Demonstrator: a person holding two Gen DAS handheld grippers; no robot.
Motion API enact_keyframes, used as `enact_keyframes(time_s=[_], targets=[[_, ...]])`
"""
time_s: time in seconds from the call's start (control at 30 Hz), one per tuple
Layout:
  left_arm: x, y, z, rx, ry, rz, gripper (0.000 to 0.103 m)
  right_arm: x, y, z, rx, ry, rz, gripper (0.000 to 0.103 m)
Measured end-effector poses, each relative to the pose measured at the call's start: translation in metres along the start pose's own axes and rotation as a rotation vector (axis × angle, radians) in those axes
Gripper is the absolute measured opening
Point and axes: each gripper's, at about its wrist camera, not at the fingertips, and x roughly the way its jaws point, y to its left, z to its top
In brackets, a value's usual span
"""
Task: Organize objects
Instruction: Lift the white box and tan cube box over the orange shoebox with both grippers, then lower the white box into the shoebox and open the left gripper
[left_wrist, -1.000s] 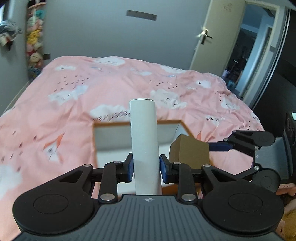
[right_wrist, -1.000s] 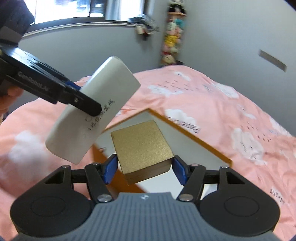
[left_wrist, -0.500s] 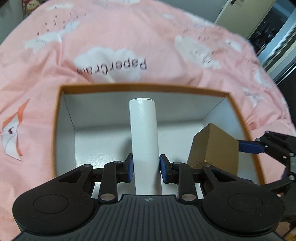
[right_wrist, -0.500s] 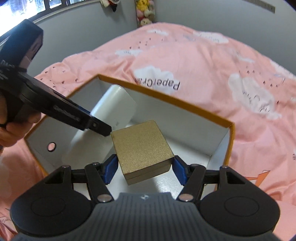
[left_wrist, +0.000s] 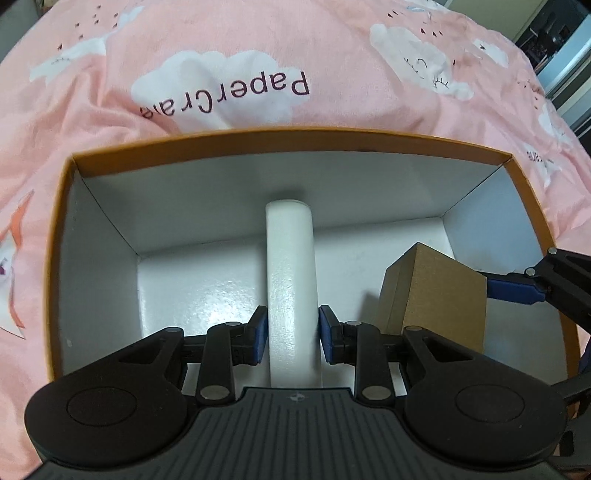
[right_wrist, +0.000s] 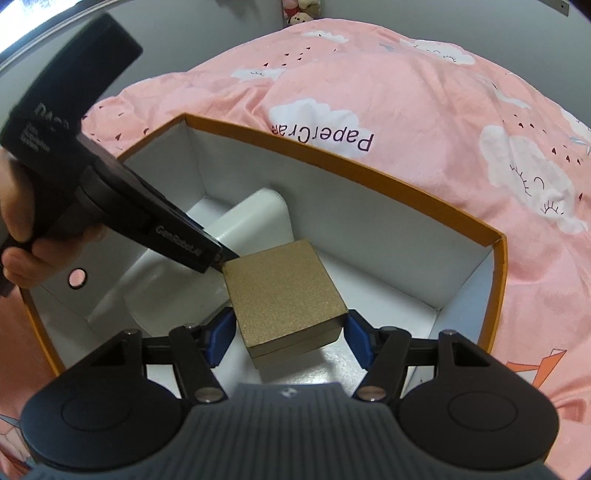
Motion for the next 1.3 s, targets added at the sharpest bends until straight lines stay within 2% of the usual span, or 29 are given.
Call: enact_keyframes(time_s=[0.1,0.23,0.43,0.57,0.73,0.83,1.07,1.3], targets=[[-0.011,-0.004,0.001,0.055,-0.015,0.041,0.039,0.0,0.0,-0.002,0.008,0.008,0.005,0.066],[-0.019,-0.009,0.001,0.146,-0.024,0.123,0.039,0.0,0.003,-0.003,0.042,0.009,0.004,0.066],[-0.021,-0.01,0.002,0.185,-0.019,0.155,0.038,0.001,0.005,-0.002,0.053,0.02,-0.001,0.066],[-0.02,-0.014,0.002,0.242,-0.018,0.225,0.038,0.002,0.005,-0.002,0.053,0.031,-0.01,0.066],[-0.016,-0.025,0.004,0.299,-0.013,0.177,0.038,0.002,0.002,-0.002,0.062,0.036,-0.018,0.066],[-0.004,-0.037,0.002,0.357,0.01,0.181,0.038,0.003,0.001,-0.001,0.073,0.041,-0.023,0.066],[0.02,-0.057,-0.011,0.539,0.006,0.32,0.038,0.002,-0.001,-0.002,0.071,0.057,-0.028,0.066],[0.022,-0.053,-0.012,0.563,0.026,0.355,0.038,0.006,0.0,-0.002,0.087,0.065,-0.021,0.066]])
